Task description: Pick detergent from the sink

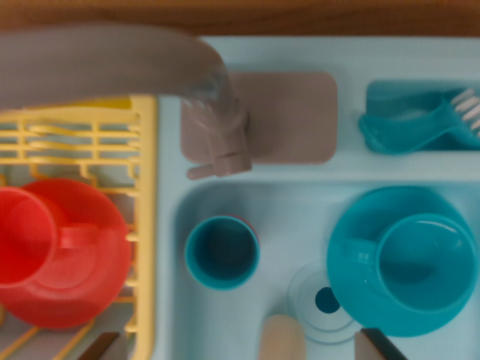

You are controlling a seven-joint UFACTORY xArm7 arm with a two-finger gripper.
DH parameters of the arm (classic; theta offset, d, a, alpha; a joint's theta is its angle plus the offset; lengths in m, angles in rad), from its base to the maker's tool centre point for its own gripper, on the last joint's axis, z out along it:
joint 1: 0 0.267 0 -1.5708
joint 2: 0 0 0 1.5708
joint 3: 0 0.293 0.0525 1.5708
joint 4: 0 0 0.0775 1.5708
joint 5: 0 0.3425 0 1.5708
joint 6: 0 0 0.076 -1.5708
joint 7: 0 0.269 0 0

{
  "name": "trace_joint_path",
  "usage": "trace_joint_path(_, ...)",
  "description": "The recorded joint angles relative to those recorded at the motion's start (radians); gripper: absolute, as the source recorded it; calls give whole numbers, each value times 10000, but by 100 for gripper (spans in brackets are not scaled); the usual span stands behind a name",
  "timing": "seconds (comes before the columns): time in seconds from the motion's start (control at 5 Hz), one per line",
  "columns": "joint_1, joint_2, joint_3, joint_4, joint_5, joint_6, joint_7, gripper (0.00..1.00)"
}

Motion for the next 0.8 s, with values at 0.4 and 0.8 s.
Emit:
trace_joint_path(0.4, -20, 21, -26, -464, -27, -479, -16, 0)
trace_joint_path(0.8, -39, 40, -52, -907, -53, -936, -31, 0)
